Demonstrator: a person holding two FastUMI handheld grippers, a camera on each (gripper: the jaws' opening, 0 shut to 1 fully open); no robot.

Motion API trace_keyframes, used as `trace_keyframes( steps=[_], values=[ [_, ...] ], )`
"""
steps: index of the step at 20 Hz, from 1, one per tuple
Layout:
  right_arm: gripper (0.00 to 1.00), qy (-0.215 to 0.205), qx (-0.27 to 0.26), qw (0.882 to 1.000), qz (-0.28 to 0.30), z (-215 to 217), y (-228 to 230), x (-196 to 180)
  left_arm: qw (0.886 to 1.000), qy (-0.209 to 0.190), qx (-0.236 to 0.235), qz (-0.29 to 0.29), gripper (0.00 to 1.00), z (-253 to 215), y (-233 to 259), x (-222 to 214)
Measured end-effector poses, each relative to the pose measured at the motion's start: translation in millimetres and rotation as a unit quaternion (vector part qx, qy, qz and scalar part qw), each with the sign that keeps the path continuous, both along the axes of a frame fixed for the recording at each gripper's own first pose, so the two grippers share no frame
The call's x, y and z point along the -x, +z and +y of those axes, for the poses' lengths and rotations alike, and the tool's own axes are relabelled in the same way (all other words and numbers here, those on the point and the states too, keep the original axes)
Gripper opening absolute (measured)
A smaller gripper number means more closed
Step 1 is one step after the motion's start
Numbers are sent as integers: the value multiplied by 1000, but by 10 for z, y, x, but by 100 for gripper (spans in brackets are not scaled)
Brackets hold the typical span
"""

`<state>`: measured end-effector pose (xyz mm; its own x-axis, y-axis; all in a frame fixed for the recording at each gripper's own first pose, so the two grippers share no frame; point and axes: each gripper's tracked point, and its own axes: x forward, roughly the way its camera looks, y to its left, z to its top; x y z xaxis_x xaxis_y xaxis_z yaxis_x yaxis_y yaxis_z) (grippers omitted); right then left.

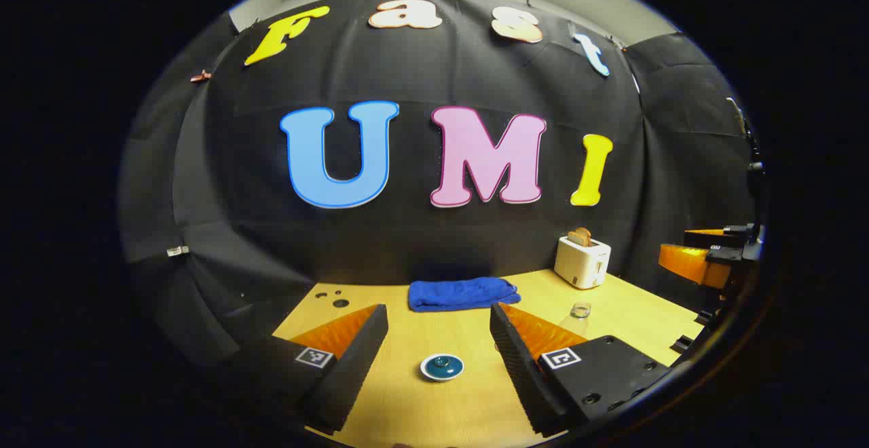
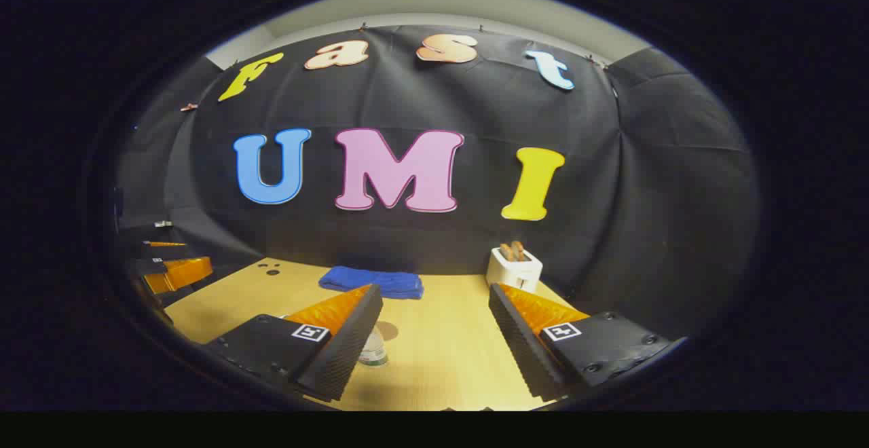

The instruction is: Open the teacup lid with one hand, grasp the water bottle and pour water into the teacup with the other hand; after pouring, place the water bottle on the coaster and then close the teacup lid.

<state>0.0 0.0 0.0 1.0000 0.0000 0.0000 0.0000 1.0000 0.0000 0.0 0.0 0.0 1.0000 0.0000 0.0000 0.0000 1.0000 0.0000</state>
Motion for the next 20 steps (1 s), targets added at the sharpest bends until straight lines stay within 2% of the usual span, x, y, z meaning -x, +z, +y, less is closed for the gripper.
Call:
trace_keyframes(
  steps=[10, 20],
  values=[
    [98, 40, -4, 999, 23, 170, -264, -303, 999, 5, -9, 34, 95, 13, -235, -283],
    [98, 87, -15, 995, 50, 335, -424, -263, 998, 8, -18, 55, 94, -35, -420, -396]
  ],
)
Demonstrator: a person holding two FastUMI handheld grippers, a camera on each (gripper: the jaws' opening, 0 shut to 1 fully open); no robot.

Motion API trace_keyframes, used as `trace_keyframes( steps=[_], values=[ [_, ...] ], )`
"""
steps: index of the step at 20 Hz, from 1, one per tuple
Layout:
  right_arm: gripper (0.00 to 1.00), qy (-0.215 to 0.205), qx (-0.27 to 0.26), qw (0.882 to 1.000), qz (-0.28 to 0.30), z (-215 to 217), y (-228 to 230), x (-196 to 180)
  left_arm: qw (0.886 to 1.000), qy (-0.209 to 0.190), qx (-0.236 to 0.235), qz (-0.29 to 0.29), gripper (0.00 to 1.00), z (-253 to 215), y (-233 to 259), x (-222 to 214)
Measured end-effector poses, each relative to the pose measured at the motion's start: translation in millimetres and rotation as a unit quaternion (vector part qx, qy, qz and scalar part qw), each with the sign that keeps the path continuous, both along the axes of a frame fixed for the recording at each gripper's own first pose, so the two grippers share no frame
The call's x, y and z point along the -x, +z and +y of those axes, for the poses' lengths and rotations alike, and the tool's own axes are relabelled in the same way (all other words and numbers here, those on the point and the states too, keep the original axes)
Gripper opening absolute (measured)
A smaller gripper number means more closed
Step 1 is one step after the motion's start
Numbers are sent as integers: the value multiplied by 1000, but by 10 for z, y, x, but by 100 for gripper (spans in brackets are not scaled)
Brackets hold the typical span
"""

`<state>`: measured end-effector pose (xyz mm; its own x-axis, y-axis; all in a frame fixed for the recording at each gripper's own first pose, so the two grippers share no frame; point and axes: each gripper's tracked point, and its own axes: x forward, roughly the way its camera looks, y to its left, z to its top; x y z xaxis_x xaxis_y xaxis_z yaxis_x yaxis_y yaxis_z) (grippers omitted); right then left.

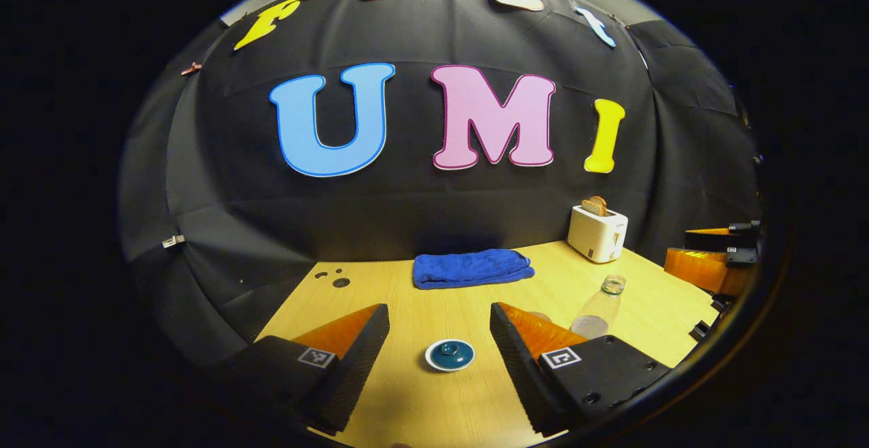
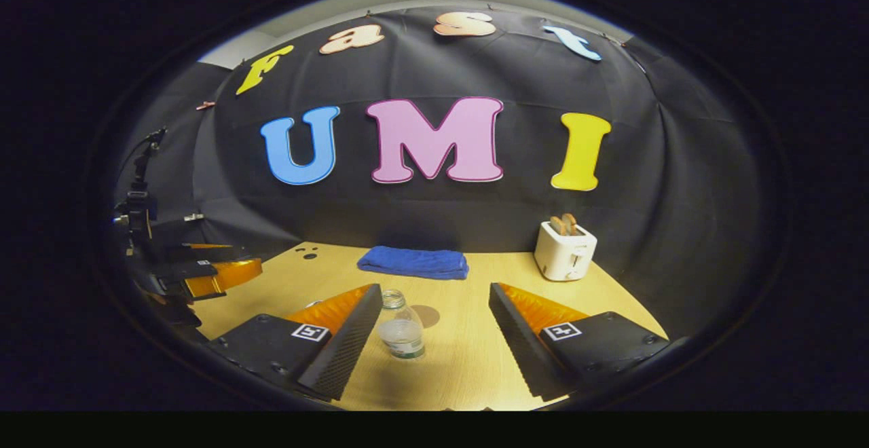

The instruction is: Open the teacup lid with one hand, grasp the water bottle and pour water into the teacup with the other hand; after pouring, place the water bottle on the coaster and then close the teacup lid.

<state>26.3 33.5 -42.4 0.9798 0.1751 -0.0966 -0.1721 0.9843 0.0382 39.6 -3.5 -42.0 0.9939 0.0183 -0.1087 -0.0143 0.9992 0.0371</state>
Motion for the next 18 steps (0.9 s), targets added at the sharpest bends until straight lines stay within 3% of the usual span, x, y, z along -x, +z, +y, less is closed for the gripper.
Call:
trace_keyframes(
  steps=[10, 18],
  values=[
    [98, 12, 2, 999, 30, 59, -238, 63, 999, -20, -35, 33, 95, -19, -516, -388],
    [98, 5, 4, 997, 77, 66, -521, 78, 997, -48, -21, 64, 93, -133, -1188, -991]
  ],
)
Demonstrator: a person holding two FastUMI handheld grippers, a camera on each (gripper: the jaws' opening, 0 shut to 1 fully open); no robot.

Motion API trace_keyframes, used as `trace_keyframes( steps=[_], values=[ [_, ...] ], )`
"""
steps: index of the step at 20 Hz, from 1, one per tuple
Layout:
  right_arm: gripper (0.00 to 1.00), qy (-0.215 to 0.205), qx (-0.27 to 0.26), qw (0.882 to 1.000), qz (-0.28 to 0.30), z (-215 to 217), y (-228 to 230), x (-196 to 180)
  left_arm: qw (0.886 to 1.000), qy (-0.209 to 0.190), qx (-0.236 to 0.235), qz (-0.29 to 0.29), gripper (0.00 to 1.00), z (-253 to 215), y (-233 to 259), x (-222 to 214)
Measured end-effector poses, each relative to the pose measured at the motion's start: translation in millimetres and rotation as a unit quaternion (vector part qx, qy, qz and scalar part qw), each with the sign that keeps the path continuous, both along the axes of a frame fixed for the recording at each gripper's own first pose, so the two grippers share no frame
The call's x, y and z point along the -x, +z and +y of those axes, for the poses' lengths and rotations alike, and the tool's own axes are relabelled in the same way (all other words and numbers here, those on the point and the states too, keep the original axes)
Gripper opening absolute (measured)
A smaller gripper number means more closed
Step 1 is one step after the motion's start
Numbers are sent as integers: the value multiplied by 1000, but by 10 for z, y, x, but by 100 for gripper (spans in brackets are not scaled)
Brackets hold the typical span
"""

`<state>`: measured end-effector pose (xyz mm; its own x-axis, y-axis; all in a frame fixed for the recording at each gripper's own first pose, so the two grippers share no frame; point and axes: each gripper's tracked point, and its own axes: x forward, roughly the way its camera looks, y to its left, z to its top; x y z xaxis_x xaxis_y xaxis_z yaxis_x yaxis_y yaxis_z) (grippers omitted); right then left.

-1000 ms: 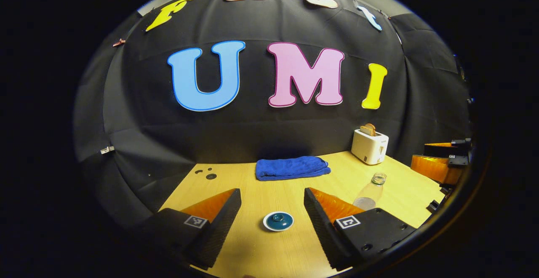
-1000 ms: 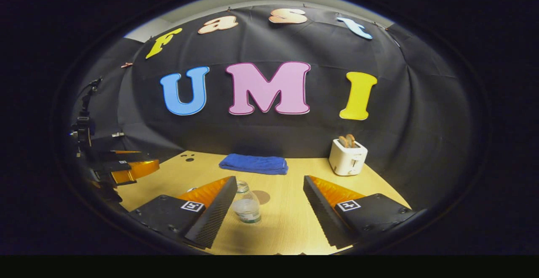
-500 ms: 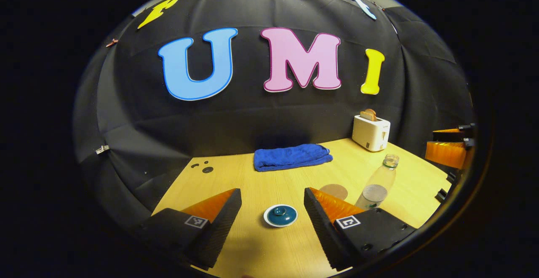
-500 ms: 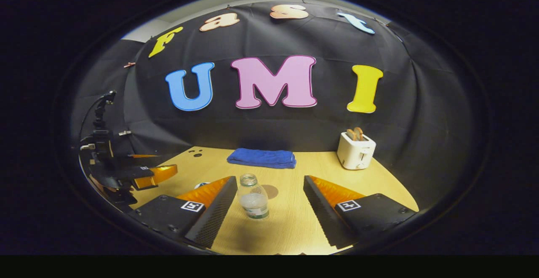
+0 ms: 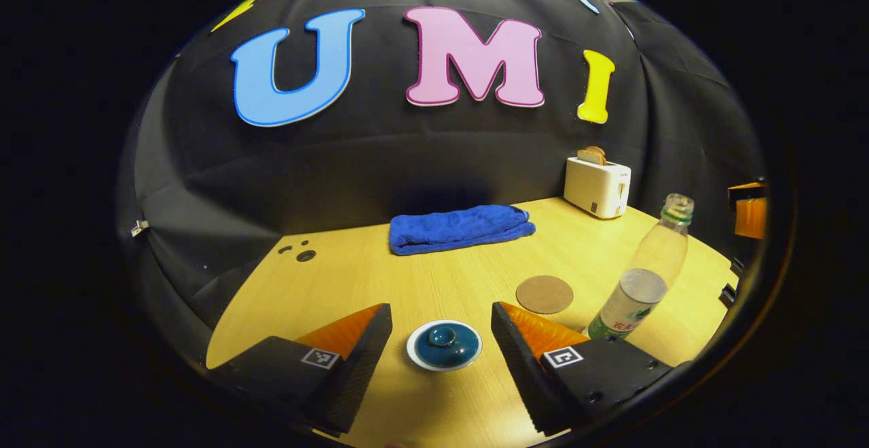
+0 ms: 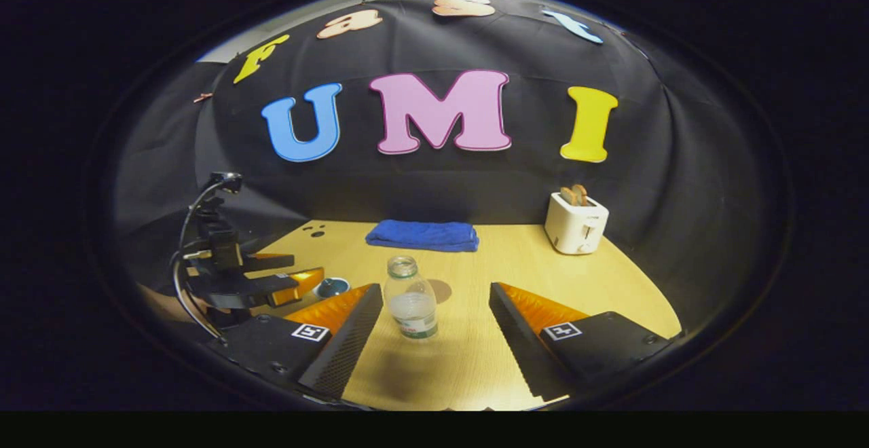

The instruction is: Open the teacup lid with one hand, grasp the water bottle and pour water into the teacup with the other hand; after pouring, place the water bottle on the coaster and then close the teacup lid.

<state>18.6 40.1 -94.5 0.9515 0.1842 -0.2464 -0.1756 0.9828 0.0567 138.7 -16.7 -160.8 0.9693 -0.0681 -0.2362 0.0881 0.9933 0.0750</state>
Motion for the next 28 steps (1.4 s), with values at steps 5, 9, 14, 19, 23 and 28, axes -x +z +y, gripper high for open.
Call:
trace_keyframes(
  steps=[5, 9, 14, 19, 23, 28],
  values=[
    [98, -6, 15, 1000, 25, -12, -196, 63, 1000, -7, 8, 14, 84, -37, -339, -232],
    [98, 3, 15, 999, 37, 90, -288, 88, 1000, -4, 14, 17, 72, -13, -438, -291],
    [98, 10, 14, 999, 37, 183, -347, 69, 1000, -15, 14, 23, 65, -29, -534, -296],
    [98, 7, 1, 999, 44, 220, -454, 61, 999, -23, 7, 22, 49, -51, -573, -295],
    [98, -2, -4, 999, 39, 234, -485, -30, 999, -26, 6, 22, 46, -25, -552, -292],
    [98, -11, -7, 999, 32, 308, -587, -202, 999, -26, 2, 21, 32, -13, -523, -303]
  ],
)
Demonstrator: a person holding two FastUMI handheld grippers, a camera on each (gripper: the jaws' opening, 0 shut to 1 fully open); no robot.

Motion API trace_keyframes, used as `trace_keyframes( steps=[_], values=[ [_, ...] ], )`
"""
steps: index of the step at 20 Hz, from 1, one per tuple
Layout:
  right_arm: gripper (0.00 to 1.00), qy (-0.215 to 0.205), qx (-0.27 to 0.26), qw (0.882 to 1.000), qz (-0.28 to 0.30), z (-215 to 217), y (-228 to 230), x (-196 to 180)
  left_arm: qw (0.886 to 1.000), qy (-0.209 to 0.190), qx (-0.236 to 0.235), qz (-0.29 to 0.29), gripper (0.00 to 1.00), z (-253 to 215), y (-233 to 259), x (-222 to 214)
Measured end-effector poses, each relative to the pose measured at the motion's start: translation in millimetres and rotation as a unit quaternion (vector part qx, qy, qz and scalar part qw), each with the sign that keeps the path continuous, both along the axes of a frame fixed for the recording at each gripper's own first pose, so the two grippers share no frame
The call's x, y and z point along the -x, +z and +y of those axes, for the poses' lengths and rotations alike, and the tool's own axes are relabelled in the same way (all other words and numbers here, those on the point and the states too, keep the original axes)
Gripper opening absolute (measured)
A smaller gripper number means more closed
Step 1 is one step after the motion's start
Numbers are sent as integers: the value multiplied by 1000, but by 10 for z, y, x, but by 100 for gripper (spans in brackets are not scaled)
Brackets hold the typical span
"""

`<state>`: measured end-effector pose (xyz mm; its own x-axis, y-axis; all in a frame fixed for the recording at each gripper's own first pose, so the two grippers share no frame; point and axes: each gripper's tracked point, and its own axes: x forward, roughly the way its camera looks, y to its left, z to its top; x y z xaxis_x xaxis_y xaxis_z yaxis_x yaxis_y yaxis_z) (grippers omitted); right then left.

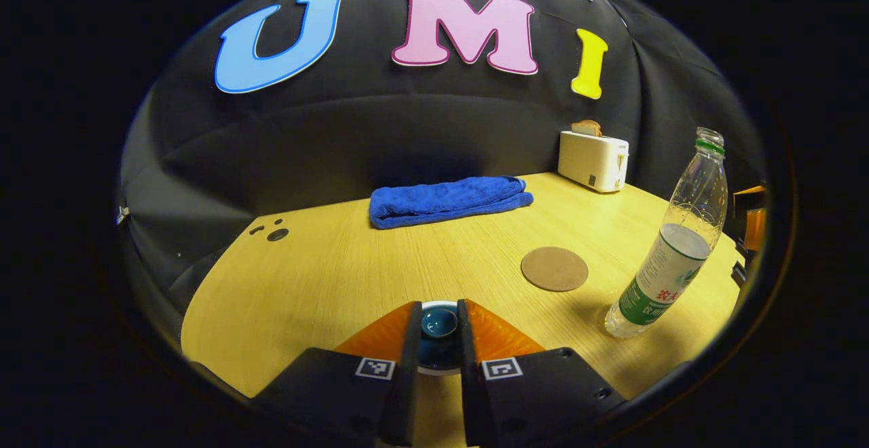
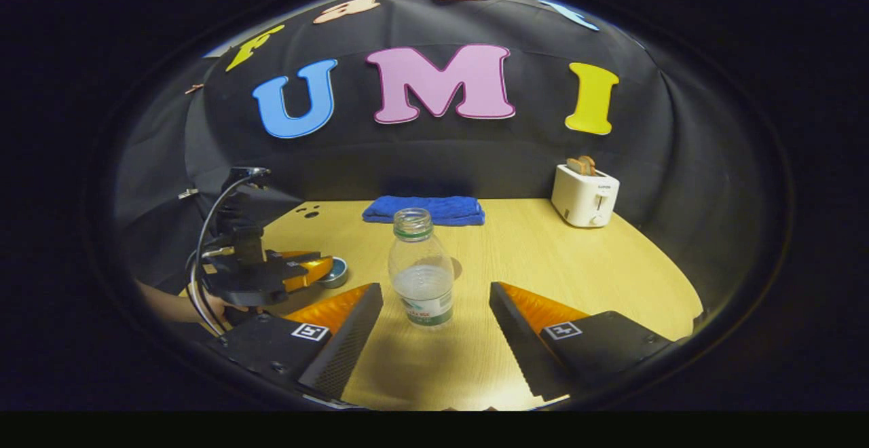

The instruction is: Open the teacup lid with one hand, grasp the water bottle and pour water into the teacup with the other hand; after pouring, place the water bottle on the coaster and then close the teacup lid.

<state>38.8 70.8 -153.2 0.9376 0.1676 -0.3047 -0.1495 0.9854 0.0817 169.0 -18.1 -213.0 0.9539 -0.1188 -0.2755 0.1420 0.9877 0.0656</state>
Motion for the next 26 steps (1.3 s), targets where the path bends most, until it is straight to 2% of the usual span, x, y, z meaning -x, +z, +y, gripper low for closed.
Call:
trace_keyframes(
  steps=[4, 5, 6, 9, 11, 13, 14, 15, 18, 19, 23, 24, 25, 26],
  values=[
    [98, -8, -6, 1000, 0, 46, -118, -122, 1000, 4, 2, -8, 23, -8, 114, 10],
    [99, -13, -6, 1000, -2, 52, -150, -162, 1000, 5, 0, -12, 26, -2, 153, 11],
    [99, -16, -10, 1000, -4, 62, -172, -213, 1000, 9, -3, -19, 23, 17, 218, 8],
    [98, -20, -15, 1000, 4, 122, -274, -322, 1000, 8, 1, -30, 27, 17, 343, 30],
    [98, -22, -15, 1000, 1, 146, -313, -407, 999, 10, 2, -34, 23, 45, 403, 64],
    [98, -25, -20, 999, -3, 166, -343, -486, 999, 13, 5, -32, 26, 77, 404, 114],
    [98, -27, -22, 999, -5, 178, -365, -531, 999, 15, 6, -30, 23, 93, 400, 139],
    [98, -28, -21, 999, -4, 192, -393, -575, 999, 16, 7, -28, 27, 103, 387, 166],
    [98, -34, -17, 999, -12, 209, -428, -727, 999, 23, 11, -22, 27, 158, 373, 221],
    [98, -35, -18, 999, -14, 222, -435, -759, 999, 25, 12, -20, 23, 172, 357, 232],
    [98, -42, -22, 999, -19, 252, -451, -850, 999, 28, 11, -17, 26, 195, 343, 246],
    [94, -43, -23, 999, -21, 262, -458, -854, 999, 27, 11, -17, 26, 189, 342, 246],
    [84, -45, -20, 998, -26, 245, -453, -846, 999, 26, 11, -17, 26, 180, 350, 249],
    [83, -47, -13, 998, -30, 243, -441, -869, 999, 25, 11, -18, 26, 174, 353, 250]
  ],
)
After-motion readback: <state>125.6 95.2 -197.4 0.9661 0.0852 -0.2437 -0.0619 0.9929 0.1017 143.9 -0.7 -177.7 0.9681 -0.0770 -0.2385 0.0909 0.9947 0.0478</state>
